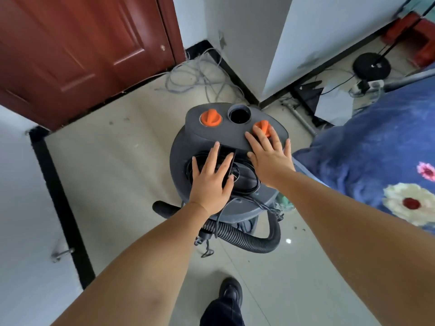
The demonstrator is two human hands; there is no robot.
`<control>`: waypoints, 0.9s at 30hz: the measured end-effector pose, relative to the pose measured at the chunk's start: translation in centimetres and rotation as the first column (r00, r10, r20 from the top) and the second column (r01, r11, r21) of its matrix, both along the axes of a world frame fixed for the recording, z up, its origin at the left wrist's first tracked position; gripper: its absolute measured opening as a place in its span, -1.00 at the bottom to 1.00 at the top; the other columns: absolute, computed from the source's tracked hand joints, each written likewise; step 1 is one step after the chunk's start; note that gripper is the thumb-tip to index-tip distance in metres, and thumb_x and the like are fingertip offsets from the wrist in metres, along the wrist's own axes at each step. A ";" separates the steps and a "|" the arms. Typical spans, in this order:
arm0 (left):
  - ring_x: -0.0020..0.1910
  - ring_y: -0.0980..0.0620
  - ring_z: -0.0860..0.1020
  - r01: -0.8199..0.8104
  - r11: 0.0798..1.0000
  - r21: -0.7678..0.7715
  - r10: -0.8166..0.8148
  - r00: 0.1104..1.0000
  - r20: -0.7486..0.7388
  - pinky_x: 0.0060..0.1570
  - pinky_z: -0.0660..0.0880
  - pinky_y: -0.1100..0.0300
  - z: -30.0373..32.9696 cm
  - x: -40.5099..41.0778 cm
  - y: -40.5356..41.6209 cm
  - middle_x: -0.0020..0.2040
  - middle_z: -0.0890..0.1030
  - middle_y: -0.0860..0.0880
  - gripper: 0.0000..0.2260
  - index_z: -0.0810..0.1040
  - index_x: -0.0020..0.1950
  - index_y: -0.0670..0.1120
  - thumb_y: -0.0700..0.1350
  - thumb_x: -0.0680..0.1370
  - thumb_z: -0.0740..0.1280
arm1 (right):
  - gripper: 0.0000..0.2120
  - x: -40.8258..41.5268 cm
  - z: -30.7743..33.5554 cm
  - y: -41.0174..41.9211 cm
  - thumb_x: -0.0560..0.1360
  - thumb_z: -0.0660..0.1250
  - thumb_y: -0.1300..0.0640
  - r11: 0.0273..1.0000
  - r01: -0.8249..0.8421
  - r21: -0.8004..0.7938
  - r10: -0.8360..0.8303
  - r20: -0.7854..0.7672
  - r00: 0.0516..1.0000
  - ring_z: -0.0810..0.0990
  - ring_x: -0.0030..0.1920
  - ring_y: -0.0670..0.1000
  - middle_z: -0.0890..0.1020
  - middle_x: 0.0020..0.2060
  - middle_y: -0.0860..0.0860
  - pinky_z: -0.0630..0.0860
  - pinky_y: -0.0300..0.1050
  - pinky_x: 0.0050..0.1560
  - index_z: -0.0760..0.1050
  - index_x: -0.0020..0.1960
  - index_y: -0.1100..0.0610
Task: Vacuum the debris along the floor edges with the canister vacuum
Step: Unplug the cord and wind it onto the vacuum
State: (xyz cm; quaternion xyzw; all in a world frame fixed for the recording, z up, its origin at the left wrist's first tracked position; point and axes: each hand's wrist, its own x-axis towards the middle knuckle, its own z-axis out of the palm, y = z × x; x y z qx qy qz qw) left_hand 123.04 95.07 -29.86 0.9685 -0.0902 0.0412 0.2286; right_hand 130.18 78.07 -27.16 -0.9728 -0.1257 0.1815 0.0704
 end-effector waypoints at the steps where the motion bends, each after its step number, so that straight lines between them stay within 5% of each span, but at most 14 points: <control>1: 0.43 -0.25 0.35 0.035 0.999 0.003 -0.034 0.999 -0.003 0.32 0.16 -0.44 0.1 1.6 0.2 0.51 0.23 -0.26 -0.58 0.44 0.42 -0.13 -0.10 0.56 0.28 | -0.50 1.0 -0.1 0.0 0.67 -0.15 -0.06 1.000 0.030 -0.005 -0.030 0.005 1.000 -0.35 0.53 0.05 -0.26 0.55 -0.18 -0.28 0.27 0.45 -0.21 0.57 -0.14; 13: 0.47 -0.17 0.26 0.416 0.909 0.029 -0.415 0.909 -0.051 0.36 0.14 -0.39 0.2 19.4 -1.5 0.53 0.22 -0.21 -0.56 0.41 0.44 -0.08 -0.02 0.57 0.14 | -0.50 11.4 -0.3 -3.0 0.67 -0.14 -0.06 0.905 0.424 -0.028 -0.424 0.022 0.906 -0.31 0.54 0.06 -0.21 0.56 -0.16 -0.25 0.26 0.46 -0.21 0.57 -0.14; 27: 0.47 -0.16 0.27 0.487 0.869 0.090 -0.489 0.872 0.002 0.40 0.03 -0.34 -0.2 34.0 -14.5 0.49 0.29 -0.21 -0.57 0.39 0.45 -0.08 -0.08 0.57 0.27 | -0.50 24.1 -0.2 -15.6 0.67 -0.13 -0.06 0.829 0.558 -0.025 -0.558 -0.007 0.830 -0.31 0.54 0.06 -0.23 0.55 -0.18 -0.23 0.33 0.44 -0.21 0.57 -0.16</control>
